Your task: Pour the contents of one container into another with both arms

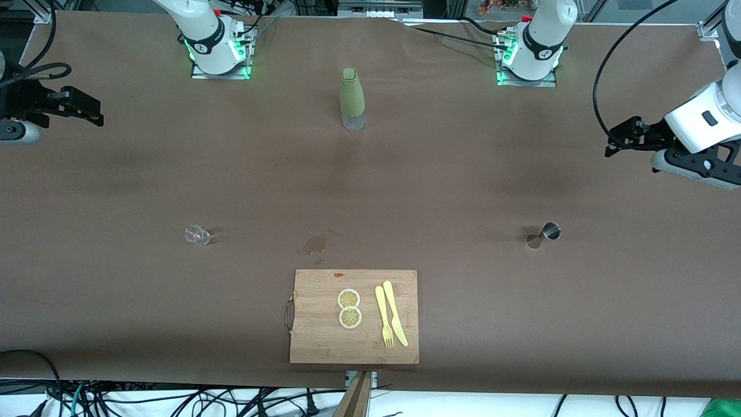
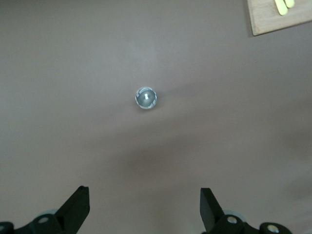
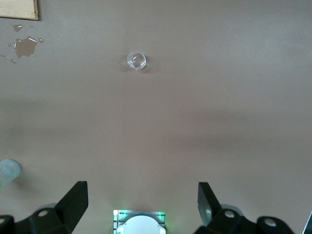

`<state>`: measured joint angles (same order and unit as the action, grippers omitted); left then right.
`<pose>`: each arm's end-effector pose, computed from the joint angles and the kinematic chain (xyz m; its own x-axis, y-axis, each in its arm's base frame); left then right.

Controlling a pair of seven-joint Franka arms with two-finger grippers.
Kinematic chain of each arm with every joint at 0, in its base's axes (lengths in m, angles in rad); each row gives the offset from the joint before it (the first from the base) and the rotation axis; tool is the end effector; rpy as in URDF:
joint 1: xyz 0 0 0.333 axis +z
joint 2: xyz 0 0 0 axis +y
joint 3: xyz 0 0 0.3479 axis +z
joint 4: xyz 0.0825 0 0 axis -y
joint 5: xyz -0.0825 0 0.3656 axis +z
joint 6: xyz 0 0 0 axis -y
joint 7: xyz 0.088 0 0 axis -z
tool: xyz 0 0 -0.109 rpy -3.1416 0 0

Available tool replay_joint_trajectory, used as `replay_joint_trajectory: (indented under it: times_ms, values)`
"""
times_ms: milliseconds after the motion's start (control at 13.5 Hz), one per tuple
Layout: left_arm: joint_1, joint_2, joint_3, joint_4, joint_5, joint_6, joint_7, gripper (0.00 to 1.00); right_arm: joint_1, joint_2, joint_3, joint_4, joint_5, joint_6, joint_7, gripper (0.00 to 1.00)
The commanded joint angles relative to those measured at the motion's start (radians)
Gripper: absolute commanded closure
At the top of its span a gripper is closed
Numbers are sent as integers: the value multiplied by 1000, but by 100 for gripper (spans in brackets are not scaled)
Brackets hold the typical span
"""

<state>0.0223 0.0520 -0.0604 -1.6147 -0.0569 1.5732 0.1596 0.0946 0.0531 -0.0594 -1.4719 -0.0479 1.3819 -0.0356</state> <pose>0.5491 -0.0262 0.6068 0.9771 -0.1961 -0.0826 -0.1902 -0.9790 0.0738 0.5336 0.0139 0.6550 0.9877 0.0610 -0.1440 0.0682 -0.9966 0.0459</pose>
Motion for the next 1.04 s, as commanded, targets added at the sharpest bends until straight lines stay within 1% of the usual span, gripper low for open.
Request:
replay_joint_trajectory:
  times_ms: [0, 593, 964]
  values:
    - [54, -17, -84, 16, 32, -50, -153, 0, -6, -10, 0, -18, -7, 17, -21, 0]
    - [58, -9, -62, 18, 11, -41, -144, 0, -22, -7, -3, -11, -9, 17, -24, 0]
    - [59, -8, -62, 18, 2, -41, -143, 0, -26, -7, -11, -10, -7, 12, -26, 0]
